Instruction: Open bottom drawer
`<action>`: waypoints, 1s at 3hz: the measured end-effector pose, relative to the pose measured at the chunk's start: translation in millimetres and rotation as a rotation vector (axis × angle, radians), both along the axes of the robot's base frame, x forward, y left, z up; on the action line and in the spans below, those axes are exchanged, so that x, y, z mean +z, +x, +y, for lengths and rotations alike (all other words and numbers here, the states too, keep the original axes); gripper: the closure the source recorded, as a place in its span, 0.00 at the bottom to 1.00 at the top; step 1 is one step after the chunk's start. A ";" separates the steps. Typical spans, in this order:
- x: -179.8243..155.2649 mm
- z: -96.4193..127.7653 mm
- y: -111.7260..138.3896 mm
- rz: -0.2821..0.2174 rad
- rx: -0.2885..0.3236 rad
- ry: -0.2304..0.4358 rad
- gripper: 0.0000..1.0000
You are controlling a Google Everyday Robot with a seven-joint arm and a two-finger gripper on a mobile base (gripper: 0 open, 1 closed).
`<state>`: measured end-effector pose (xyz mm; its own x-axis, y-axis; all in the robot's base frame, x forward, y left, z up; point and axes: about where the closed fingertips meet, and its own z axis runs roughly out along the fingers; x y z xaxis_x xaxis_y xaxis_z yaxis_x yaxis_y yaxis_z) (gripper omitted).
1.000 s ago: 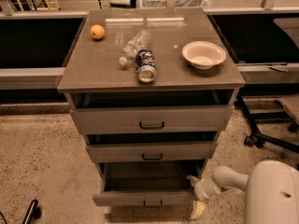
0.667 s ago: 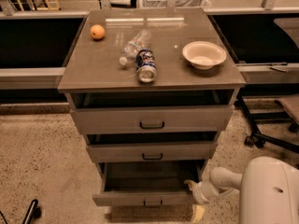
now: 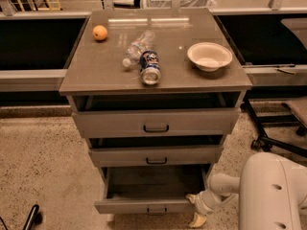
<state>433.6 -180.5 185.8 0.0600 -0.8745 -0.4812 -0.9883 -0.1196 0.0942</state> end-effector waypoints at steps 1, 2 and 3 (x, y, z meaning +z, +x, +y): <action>5.6 6.3 -12.9 0.019 0.036 0.025 0.64; 12.4 11.0 -16.2 0.002 0.062 0.035 0.71; 31.5 26.0 -26.5 -0.033 0.120 0.046 0.65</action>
Offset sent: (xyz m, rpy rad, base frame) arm -0.0378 0.0270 0.0444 0.0620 -0.0529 0.1517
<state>407.1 -154.5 217.3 0.1791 -0.8373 -0.5166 -0.9692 -0.2404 0.0537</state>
